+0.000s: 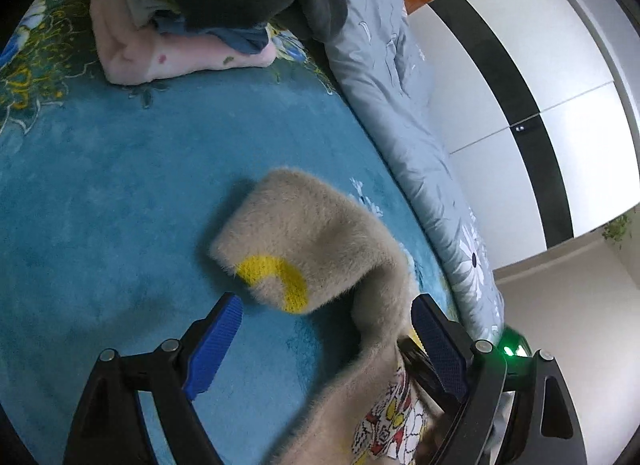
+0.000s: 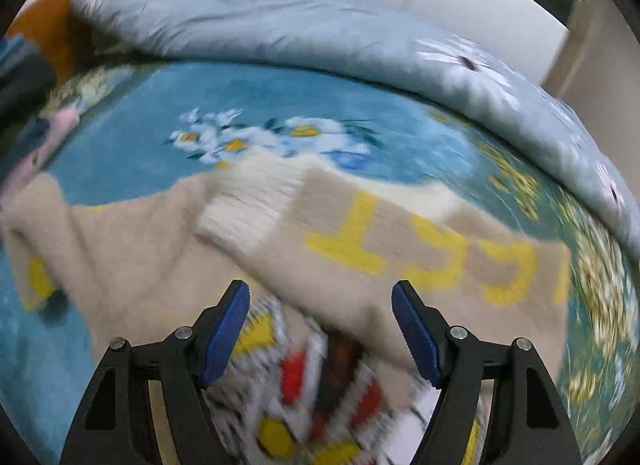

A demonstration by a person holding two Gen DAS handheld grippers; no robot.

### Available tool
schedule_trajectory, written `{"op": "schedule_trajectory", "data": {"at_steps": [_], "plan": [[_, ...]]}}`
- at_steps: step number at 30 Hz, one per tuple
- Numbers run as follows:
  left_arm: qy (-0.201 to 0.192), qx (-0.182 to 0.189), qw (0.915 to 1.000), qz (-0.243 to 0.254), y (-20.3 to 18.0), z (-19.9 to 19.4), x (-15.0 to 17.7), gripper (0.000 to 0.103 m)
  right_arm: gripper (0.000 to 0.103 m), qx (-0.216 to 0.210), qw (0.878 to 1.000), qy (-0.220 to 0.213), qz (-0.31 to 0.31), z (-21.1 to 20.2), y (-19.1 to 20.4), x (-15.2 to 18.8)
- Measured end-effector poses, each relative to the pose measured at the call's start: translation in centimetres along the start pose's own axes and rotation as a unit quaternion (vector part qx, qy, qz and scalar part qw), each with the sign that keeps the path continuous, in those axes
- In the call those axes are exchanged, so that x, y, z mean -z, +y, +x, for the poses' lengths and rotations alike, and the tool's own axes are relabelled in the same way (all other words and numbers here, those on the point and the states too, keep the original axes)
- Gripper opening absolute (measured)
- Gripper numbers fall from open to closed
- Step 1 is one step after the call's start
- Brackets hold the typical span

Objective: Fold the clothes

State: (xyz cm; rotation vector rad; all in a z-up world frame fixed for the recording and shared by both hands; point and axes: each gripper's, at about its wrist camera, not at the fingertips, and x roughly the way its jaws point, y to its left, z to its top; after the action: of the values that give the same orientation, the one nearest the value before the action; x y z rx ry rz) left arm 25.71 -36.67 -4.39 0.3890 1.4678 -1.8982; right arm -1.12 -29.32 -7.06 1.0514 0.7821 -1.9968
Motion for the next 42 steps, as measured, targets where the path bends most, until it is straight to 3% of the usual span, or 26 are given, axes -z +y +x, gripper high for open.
{"op": "schedule_trajectory", "data": {"at_steps": [4,9,10,14,17,23,28,34,39,42], "plan": [[0.016,0.010,0.9998,0.001,-0.1,0.5,-0.2,0.089,0.069,0.035,0.998,0.003,-0.043,1.5,1.6,-0.6],[0.023,0.016,0.9995,0.011,-0.6,0.6,0.1,0.089,0.015,0.039,0.999,0.006,-0.021,1.5,0.2,-1.5],[0.026,0.018,0.9994,0.012,-0.7,0.7,0.2,0.089,0.012,0.033,0.999,0.000,-0.011,0.9,-0.4,-1.8],[0.033,0.022,0.9992,0.012,-0.7,0.8,0.3,0.089,0.010,0.010,0.998,-0.037,0.048,-2.8,-4.7,-2.2],[0.034,0.023,0.9991,0.010,-0.6,0.7,0.4,0.089,0.009,0.017,0.992,-0.064,0.104,-5.9,-9.9,-1.9],[0.037,0.021,0.9990,0.014,-0.9,0.6,0.8,0.089,0.009,0.097,0.965,-0.106,0.219,-11.0,-22.4,2.4],[0.033,0.016,0.9990,0.026,-1.5,0.5,1.2,0.089,0.009,0.189,0.938,-0.096,0.275,-11.9,-30.2,7.3],[0.037,0.007,0.9986,0.038,-2.1,0.9,1.5,0.089,0.009,0.287,0.901,-0.076,0.317,-10.9,-35.4,12.8],[0.043,0.002,0.9983,0.039,-2.1,1.5,1.7,0.089,0.010,0.277,0.888,-0.039,0.366,-8.3,-37.5,16.7],[0.050,0.002,0.9980,0.038,-2.0,1.8,1.8,0.089,0.018,0.288,0.882,-0.033,0.372,-7.9,-37.4,17.6]]}}
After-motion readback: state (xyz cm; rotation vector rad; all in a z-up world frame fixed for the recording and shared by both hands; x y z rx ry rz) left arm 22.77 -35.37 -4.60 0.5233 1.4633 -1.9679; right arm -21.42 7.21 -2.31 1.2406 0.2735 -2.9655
